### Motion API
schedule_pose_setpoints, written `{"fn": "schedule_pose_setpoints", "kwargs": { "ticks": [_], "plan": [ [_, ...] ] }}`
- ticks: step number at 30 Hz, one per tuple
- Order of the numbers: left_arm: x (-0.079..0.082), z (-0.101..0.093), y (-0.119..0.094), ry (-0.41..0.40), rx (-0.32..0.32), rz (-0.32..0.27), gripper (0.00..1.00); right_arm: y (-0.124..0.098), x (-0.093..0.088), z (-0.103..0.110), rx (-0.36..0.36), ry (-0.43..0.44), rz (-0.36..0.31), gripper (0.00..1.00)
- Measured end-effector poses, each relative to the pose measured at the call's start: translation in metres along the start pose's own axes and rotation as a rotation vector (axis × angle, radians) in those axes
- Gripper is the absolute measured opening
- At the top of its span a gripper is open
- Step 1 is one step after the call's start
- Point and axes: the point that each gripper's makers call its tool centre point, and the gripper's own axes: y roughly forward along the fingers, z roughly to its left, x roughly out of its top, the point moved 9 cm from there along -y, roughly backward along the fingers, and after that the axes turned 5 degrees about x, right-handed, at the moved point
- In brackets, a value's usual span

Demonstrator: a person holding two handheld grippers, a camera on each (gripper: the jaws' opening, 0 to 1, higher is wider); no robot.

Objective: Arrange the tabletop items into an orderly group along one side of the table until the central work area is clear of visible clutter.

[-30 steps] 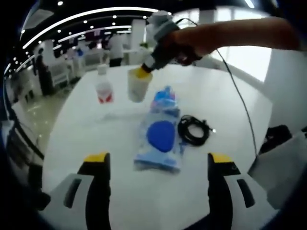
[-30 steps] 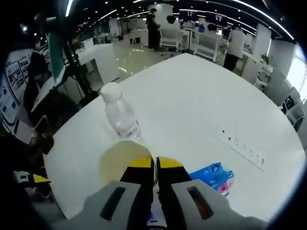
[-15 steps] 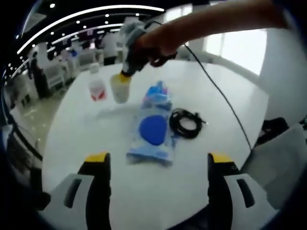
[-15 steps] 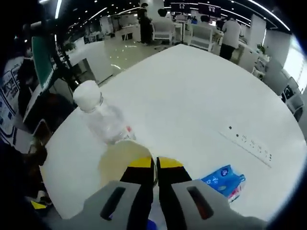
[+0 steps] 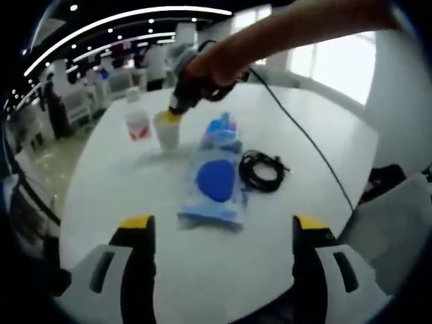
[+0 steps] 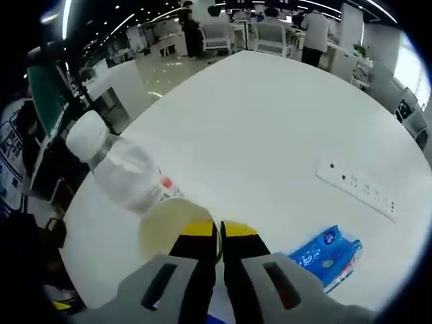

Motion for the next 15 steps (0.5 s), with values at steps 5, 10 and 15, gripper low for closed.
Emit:
{"fn": "schedule_pose_setpoints", "kwargs": {
  "ticks": [5,10,15],
  "plan": [
    [-0.001,0.000,-0.001,-0.001,-0.002,0.001,0.81,0.001,-0.001,0.000,0.000,0.014,-0.002,0.02],
    [-0.003,0.001,-0.002,-0.009,0.000,0.005,0.81,0.009,0.003,-0.004,0.003,0.022,0.002,0.02],
    [-0.004,0.001,-0.002,-0.017,0.002,0.005,0.81,0.012,0.004,-0.005,-0.001,0.012,0.012,0.02]
  ]
}}
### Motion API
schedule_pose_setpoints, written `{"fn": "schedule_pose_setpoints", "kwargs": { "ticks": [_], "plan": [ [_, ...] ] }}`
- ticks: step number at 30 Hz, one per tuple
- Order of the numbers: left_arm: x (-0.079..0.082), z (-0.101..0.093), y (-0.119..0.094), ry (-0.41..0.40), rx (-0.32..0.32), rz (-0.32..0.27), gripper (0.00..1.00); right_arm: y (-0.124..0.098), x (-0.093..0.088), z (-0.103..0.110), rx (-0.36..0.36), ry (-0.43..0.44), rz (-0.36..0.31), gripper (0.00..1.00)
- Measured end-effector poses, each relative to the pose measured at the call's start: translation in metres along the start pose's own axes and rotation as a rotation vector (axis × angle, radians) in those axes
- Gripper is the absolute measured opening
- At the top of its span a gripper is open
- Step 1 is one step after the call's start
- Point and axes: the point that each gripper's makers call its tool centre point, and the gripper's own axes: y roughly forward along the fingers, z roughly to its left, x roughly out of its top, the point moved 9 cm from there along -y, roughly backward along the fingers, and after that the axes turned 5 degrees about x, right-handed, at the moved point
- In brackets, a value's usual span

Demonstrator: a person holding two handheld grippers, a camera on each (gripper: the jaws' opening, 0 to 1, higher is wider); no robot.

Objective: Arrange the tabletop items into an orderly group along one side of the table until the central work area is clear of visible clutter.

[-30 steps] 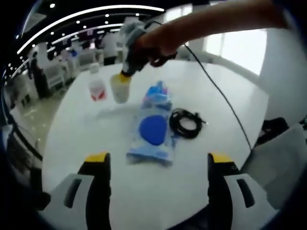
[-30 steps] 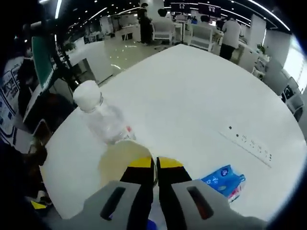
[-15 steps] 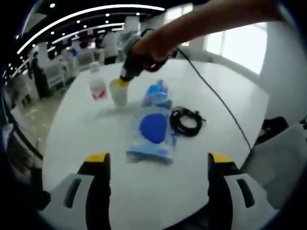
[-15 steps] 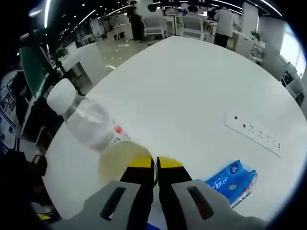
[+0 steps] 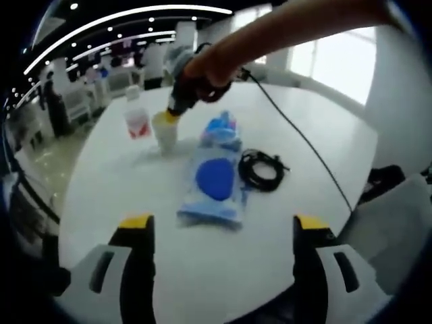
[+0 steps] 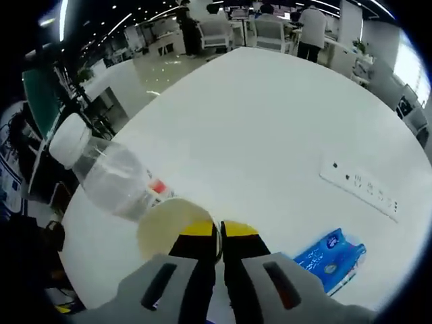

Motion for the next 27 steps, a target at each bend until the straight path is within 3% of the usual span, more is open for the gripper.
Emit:
{"fn": "schedule_pose_setpoints", "kwargs": {
  "ticks": [7,21,27],
  "plan": [
    [-0.001,0.000,0.002,0.001,-0.004,0.008,0.81,0.013,0.007,-0.007,0.004,-0.008,0.017,0.02],
    [-0.001,-0.001,0.004,0.006,-0.012,0.015,0.81,0.006,-0.001,-0.006,0.001,-0.020,0.041,0.03],
    [-0.002,0.000,0.004,0.004,-0.009,0.017,0.80,0.006,0.002,-0.004,0.007,-0.020,0.032,0.08]
  ]
}}
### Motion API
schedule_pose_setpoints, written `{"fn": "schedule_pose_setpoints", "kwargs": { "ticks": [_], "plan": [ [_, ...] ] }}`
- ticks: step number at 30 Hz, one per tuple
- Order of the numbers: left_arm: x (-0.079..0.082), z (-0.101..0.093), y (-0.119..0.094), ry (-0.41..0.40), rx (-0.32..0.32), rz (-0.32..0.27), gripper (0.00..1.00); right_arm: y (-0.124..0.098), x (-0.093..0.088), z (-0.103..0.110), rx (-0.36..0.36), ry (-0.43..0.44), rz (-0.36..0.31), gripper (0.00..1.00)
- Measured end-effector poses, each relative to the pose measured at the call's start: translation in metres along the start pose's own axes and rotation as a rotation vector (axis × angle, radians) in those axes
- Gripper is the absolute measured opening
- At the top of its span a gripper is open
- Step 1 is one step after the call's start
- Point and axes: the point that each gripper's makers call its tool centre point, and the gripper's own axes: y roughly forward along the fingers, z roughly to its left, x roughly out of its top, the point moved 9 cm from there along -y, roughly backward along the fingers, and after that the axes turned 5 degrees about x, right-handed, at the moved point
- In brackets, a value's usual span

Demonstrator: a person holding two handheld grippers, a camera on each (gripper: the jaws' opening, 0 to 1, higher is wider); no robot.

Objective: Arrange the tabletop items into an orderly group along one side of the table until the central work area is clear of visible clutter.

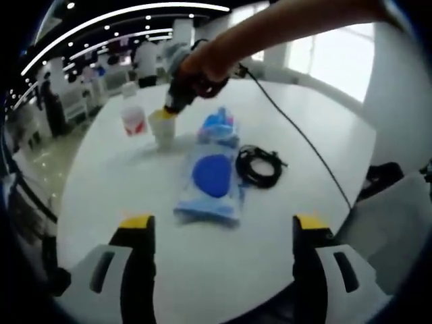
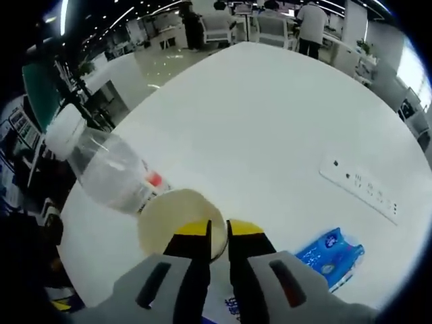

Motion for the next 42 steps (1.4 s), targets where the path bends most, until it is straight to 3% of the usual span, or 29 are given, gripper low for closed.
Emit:
{"fn": "schedule_pose_setpoints", "kwargs": {
  "ticks": [20,42],
  "plan": [
    [-0.001,0.001,0.001,-0.006,-0.001,0.000,0.80,-0.008,-0.005,-0.003,-0.007,-0.017,0.032,0.12],
    [-0.001,-0.002,0.001,0.007,-0.005,0.005,0.80,-0.026,0.000,-0.010,0.021,-0.024,-0.006,0.24]
  ]
}}
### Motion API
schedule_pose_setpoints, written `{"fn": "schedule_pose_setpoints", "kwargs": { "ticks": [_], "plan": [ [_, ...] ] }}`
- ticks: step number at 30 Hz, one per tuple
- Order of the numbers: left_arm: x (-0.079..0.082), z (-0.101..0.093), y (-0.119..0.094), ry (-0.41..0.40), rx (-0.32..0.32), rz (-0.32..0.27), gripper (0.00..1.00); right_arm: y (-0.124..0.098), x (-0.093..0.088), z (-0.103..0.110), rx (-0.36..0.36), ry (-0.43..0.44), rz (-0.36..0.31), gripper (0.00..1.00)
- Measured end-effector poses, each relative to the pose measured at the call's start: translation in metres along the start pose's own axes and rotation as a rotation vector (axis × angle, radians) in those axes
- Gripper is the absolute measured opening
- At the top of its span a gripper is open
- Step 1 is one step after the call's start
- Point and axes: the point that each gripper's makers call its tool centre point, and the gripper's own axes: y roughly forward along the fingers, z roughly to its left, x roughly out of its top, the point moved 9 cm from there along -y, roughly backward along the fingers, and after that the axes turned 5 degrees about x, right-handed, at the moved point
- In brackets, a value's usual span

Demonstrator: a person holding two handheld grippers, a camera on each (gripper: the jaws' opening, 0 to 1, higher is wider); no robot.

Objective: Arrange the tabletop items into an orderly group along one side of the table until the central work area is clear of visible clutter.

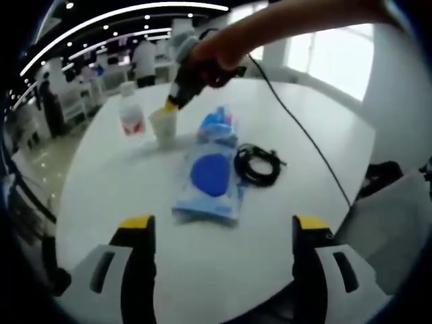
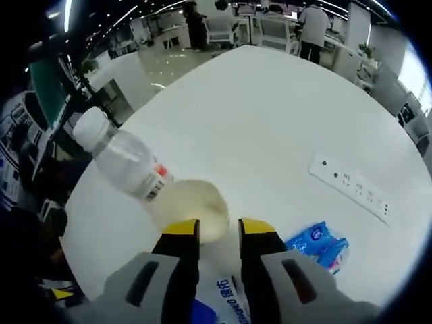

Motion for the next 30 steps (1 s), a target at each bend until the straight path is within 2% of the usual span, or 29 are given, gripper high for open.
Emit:
{"fn": "schedule_pose_setpoints", "kwargs": {
  "ticks": [1,4,6,12,14,17,20,25,26,28,30],
  "plan": [
    [0.000,0.000,0.000,0.000,0.000,-0.001,0.80,-0.002,0.001,0.004,0.038,-0.007,-0.021,0.27],
    [0.000,0.000,0.000,-0.004,0.001,-0.002,0.80,-0.006,0.001,0.007,0.055,-0.046,-0.018,0.38],
    [0.000,0.000,0.000,-0.004,-0.001,-0.004,0.80,-0.012,0.000,0.012,0.055,-0.083,-0.028,0.40],
    [0.001,-0.003,-0.003,-0.003,-0.005,-0.010,0.80,-0.019,-0.003,0.013,0.058,-0.088,-0.042,0.45],
    [0.002,-0.003,-0.003,-0.002,-0.003,-0.012,0.80,-0.019,-0.004,0.013,0.065,-0.096,-0.056,0.52],
    [0.002,-0.003,-0.002,-0.004,-0.006,-0.011,0.80,-0.029,-0.007,0.021,0.089,-0.106,-0.109,0.69],
    [0.001,-0.003,-0.002,-0.003,-0.007,-0.012,0.80,-0.032,-0.007,0.020,0.098,-0.114,-0.107,0.70],
    [0.002,-0.003,-0.001,-0.010,-0.011,-0.018,0.80,-0.040,-0.021,0.020,0.096,-0.135,-0.104,0.71],
    [0.002,-0.004,-0.001,-0.006,-0.013,-0.016,0.81,-0.046,-0.028,0.021,0.095,-0.133,-0.109,0.72],
    [0.001,-0.004,0.000,-0.007,-0.017,-0.013,0.82,-0.047,-0.026,0.014,0.105,-0.103,-0.140,0.72],
    [0.001,-0.004,0.001,-0.006,-0.017,-0.009,0.82,-0.055,-0.033,0.013,0.116,-0.088,-0.156,0.73]
  ]
}}
